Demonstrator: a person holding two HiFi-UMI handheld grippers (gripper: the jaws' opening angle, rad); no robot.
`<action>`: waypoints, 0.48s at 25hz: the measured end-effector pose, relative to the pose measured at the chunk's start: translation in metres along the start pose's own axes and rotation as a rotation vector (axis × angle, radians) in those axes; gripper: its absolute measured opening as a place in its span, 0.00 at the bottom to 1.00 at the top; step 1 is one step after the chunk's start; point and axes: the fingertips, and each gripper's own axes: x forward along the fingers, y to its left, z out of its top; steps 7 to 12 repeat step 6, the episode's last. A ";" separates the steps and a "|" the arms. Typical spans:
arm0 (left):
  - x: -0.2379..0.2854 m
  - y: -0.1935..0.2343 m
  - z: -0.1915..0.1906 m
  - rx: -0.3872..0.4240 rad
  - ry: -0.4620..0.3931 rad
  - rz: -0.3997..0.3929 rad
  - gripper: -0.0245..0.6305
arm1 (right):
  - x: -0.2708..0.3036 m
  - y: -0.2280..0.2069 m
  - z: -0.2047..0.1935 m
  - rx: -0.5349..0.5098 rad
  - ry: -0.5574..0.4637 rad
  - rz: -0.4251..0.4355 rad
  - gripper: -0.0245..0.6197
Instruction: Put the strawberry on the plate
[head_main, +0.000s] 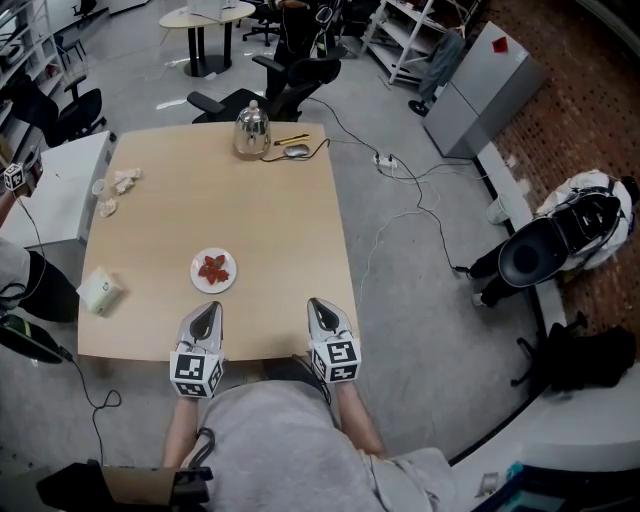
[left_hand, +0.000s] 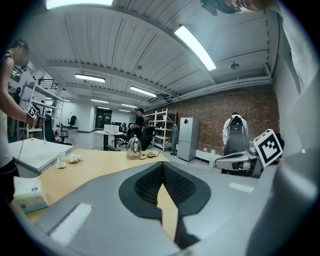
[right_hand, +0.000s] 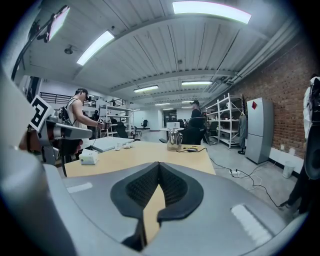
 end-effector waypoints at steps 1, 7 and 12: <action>0.000 -0.001 0.000 0.001 0.000 0.000 0.07 | -0.001 -0.001 0.000 0.000 0.000 0.000 0.05; -0.001 -0.005 0.003 0.002 0.002 0.003 0.07 | -0.004 -0.004 0.001 0.001 0.002 0.001 0.05; -0.001 -0.005 0.003 0.002 0.002 0.003 0.07 | -0.004 -0.004 0.001 0.001 0.002 0.001 0.05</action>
